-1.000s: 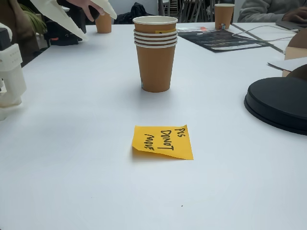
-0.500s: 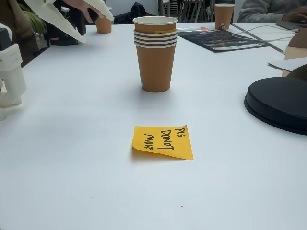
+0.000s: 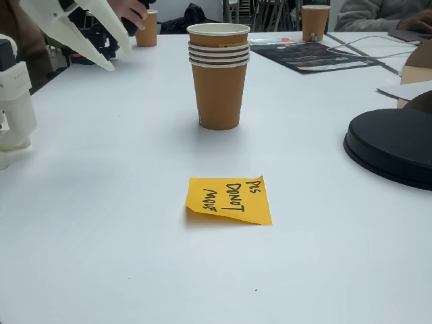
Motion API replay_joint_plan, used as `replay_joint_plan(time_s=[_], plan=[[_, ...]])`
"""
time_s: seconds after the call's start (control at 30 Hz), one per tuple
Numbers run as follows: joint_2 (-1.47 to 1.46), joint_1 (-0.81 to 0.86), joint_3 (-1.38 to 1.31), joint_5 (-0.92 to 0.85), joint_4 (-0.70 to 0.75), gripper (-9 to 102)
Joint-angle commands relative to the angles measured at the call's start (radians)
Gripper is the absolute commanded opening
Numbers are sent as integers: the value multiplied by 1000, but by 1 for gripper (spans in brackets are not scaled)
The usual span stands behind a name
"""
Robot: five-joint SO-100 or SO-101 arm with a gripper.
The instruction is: Pickup cup and make a pile of cup.
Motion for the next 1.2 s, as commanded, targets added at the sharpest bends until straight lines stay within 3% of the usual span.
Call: replay_joint_plan(time_s=[0.0, 0.2, 1.17], plan=[[51, 5, 8, -9, -25, -2], [97, 5, 41, -8, -25, -7], [453, -14, 350, -8, -23, -7]])
